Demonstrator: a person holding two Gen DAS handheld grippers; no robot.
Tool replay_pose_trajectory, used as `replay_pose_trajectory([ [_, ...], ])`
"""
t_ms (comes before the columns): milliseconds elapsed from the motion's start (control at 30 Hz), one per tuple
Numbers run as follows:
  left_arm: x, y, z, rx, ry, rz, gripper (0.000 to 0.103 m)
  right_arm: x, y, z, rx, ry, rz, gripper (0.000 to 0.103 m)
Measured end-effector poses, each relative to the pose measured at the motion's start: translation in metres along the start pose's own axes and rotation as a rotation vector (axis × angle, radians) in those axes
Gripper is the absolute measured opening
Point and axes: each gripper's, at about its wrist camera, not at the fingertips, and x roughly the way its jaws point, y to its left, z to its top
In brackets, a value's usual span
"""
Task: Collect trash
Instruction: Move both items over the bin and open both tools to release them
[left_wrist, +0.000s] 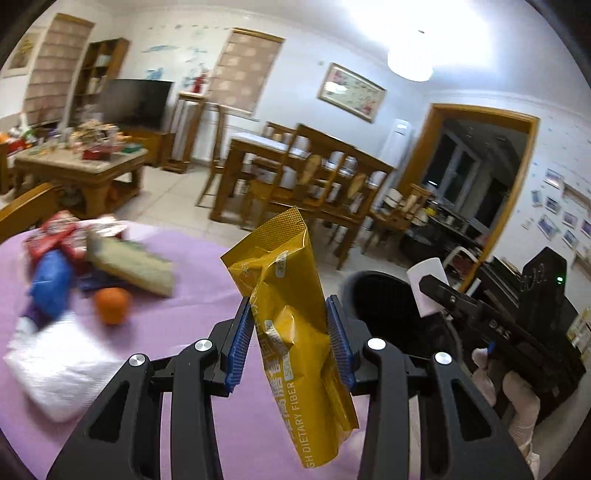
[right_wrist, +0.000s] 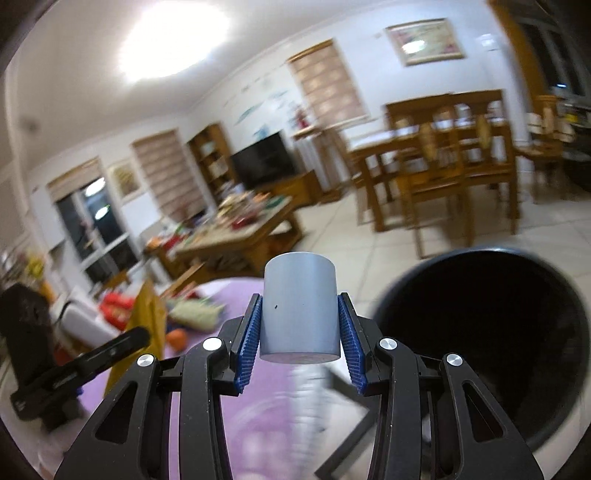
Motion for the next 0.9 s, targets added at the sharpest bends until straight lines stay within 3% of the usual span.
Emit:
replay_pose_trajectory([
  [233, 0.062, -0.082, -0.004, 0.103, 0.047, -0.125, 0.04, -0.047, -0.11, 0.004, 0.139, -0.089, -0.173, 0.041],
  [467, 0.125, -0.139, -0.017, 0.173, 0.117, -0.174, 0.04, -0.063, -0.181, -0.01, 0.224, -0.101, -0.249, 0.041],
  [667, 0.16, -0.158, -0.038, 0.212, 0.186, -0.163, 0.04, -0.048, -0.209, -0.025, 0.24, -0.055, -0.254, 0.041],
  [900, 0.175, -0.158, -0.049, 0.224, 0.233, -0.12, 0.04, -0.017, -0.209, -0.026, 0.248, -0.023, -0.24, 0.041],
])
